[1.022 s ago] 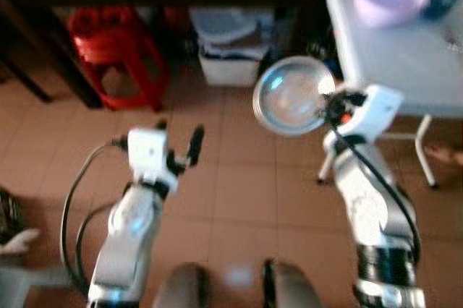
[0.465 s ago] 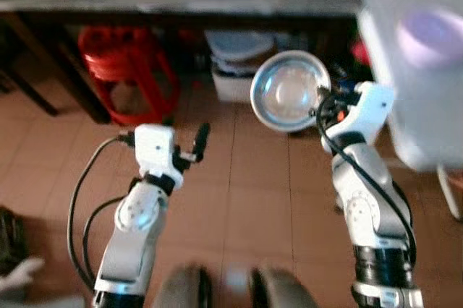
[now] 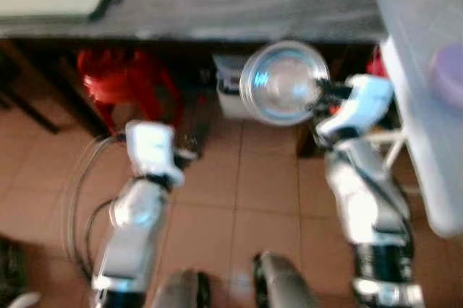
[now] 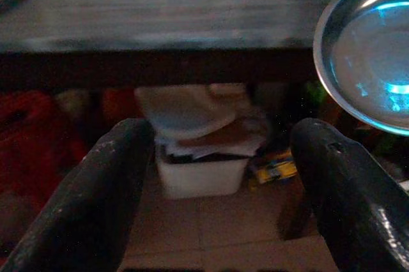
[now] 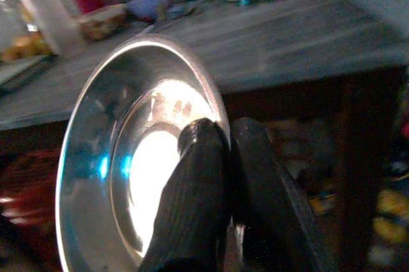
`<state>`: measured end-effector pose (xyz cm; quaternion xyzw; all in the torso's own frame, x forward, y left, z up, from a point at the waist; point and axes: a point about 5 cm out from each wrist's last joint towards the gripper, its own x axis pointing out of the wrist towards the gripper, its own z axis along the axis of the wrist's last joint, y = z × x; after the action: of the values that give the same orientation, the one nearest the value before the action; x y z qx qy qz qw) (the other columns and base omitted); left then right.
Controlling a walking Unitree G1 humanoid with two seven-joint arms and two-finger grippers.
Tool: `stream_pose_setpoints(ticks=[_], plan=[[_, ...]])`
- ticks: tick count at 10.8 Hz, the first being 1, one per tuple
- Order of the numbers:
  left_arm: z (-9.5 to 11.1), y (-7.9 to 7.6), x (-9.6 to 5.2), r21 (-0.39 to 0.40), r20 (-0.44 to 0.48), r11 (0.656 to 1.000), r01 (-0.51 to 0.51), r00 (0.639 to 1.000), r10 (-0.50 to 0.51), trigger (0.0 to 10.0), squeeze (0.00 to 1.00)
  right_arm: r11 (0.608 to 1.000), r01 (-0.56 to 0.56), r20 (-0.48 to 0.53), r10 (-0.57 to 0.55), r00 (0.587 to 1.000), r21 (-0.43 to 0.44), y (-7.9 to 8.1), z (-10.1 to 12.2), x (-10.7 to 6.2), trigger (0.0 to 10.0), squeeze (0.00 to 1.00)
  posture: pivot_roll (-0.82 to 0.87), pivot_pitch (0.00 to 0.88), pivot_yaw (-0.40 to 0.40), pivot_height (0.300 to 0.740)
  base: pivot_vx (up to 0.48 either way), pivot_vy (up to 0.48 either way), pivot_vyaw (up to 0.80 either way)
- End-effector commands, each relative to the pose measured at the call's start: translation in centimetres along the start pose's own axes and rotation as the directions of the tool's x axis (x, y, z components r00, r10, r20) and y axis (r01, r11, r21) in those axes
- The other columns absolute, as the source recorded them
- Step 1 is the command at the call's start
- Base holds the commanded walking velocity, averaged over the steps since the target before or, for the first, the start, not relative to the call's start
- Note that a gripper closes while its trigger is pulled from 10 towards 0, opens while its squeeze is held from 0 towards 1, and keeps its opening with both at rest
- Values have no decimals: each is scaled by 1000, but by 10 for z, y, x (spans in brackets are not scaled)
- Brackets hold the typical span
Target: Setting the table
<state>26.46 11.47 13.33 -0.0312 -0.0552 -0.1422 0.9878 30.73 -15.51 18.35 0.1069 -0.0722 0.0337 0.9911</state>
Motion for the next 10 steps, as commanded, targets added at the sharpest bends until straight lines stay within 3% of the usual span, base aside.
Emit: stream_pose_setpoints(ticks=[1, 10], plan=[[1, 8, -3, 22, 0, 1000, -20, 1000, 20, 10000, 0, 1000, -26, 29, 26, 999, 9, 9, 4, 1, 0, 0, -67, 185, 41, 740, 480, 0, 0], [2, 8, 1, 9, 9, 1000, -20, 1000, 20, 10000, 0, 998, -32, 72, 36, 997, -48, 9, 11, 7, 0, 0, -68, 192, 46, 740, 450, 27, 0]])
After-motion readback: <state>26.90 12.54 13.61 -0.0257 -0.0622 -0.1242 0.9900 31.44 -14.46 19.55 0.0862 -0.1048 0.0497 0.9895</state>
